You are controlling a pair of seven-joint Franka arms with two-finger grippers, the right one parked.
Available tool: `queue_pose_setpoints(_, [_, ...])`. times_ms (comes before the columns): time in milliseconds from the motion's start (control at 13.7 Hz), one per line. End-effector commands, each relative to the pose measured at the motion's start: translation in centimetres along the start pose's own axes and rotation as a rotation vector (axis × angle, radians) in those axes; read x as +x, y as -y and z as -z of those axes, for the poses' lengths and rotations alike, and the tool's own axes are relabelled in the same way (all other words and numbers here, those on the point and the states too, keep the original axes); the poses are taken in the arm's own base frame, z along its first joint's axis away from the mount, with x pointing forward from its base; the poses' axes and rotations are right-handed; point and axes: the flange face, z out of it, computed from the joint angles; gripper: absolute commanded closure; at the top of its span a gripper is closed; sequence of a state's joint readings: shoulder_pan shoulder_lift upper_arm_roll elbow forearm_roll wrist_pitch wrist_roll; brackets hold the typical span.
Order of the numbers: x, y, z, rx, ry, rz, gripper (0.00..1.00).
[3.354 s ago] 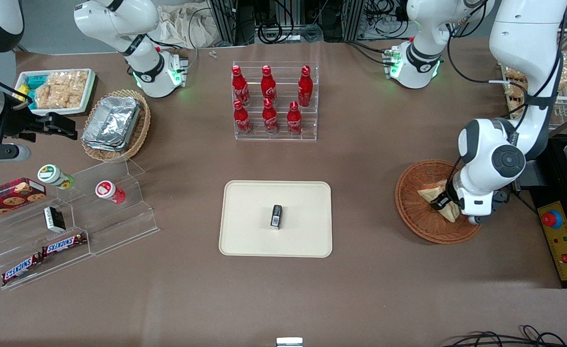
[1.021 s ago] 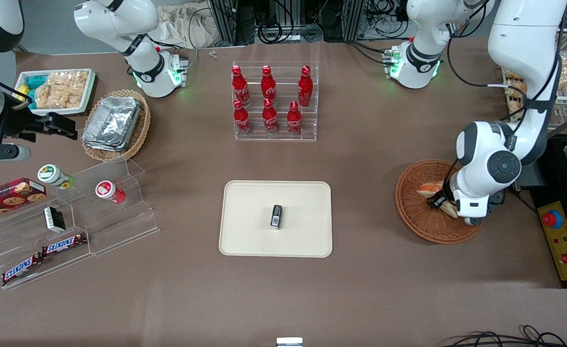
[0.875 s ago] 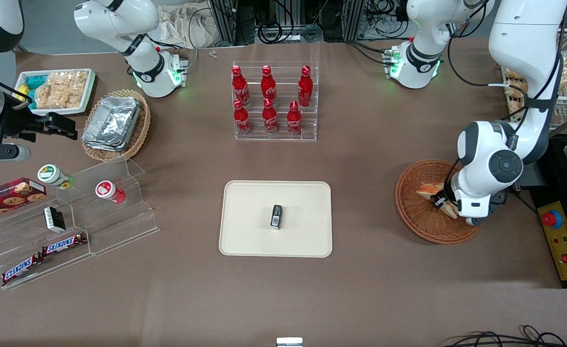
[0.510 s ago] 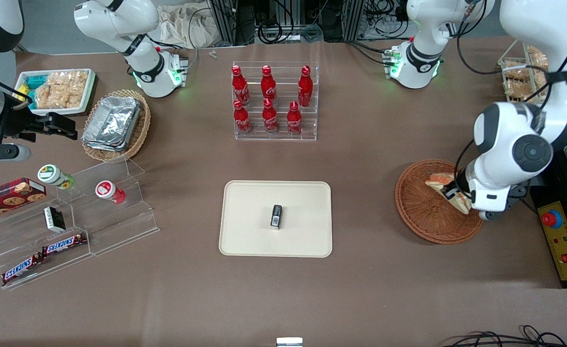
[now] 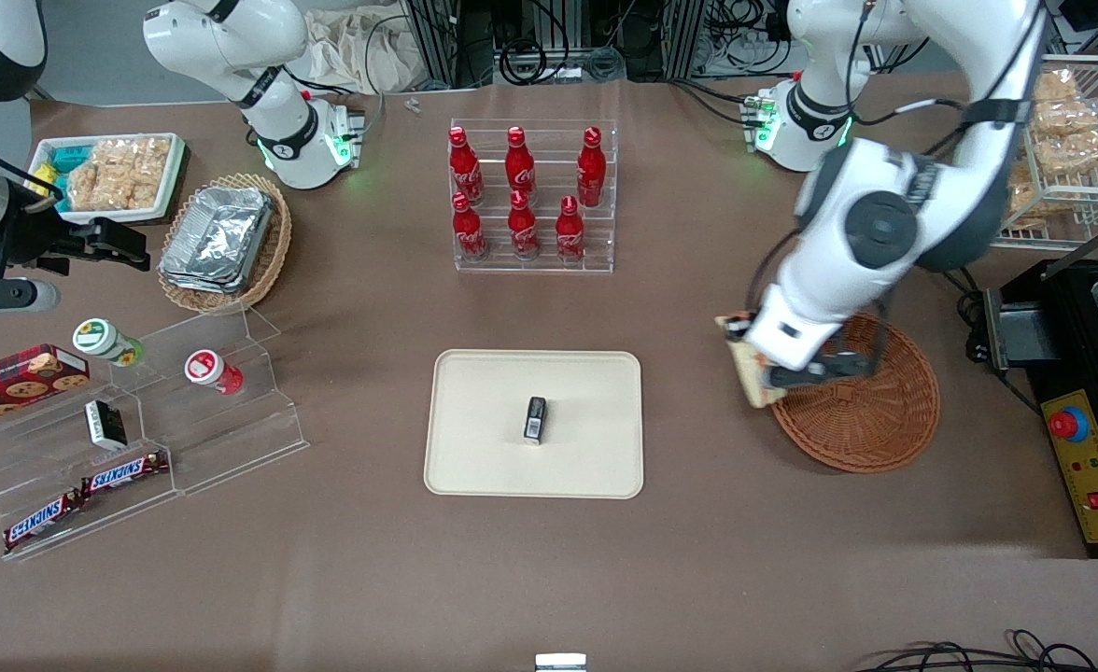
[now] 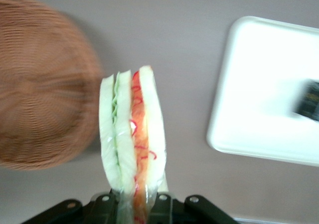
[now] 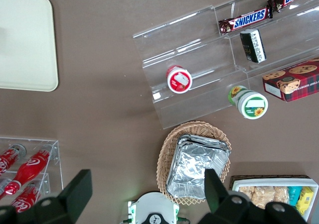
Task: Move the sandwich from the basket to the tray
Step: 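Lift the sandwich and carry it with the left gripper to the cream tray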
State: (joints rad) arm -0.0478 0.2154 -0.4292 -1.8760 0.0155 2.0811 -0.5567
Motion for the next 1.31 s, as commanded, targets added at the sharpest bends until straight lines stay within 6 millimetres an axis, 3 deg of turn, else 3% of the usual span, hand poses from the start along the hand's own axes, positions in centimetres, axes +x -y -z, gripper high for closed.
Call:
queue_pose_setpoints(0, [-0.3, -4.7, -4.2, -0.059, -0.022, -0.127, 1.0])
queue_pose_setpoints(73, [-0.8, -6.8, -6.2, -0.082, -0.047, -0.165, 1.0])
queue_pose_setpoints(219, [-1.0, -9.0, -9.8, -0.101, -0.094, -0.209, 1.0])
queue_pose_setpoints(292, [-0.5, -8.9, -11.4, -0.095, -0.096, -0.222, 1.0])
queue_pose_setpoints(583, [0.3, -10.6, -14.8, -0.145, -0.111, -0.233, 0.99])
queue_pose_setpoints(656, [0.5, -11.4, -15.1, -0.155, -0.11, -0.213, 0.91])
queue_pose_setpoints(729, [1.3, -11.2, -15.5, -0.15, -0.117, -0.187, 0.65])
queue_pose_setpoints(802, [1.8, -11.5, -16.1, -0.132, -0.134, -0.207, 0.28])
queue_pose_setpoints(875, [2.3, -11.5, -17.6, -0.11, -0.139, -0.229, 0.01])
queue_pose_setpoints(948, [2.5, -11.9, -18.1, -0.104, -0.146, -0.234, 0.01])
queue_pose_setpoints(1094, [2.9, -12.0, -16.9, -0.113, -0.165, -0.177, 0.01])
queue_pose_setpoints(1240, [3.3, -12.2, -12.8, -0.14, -0.209, -0.095, 0.0])
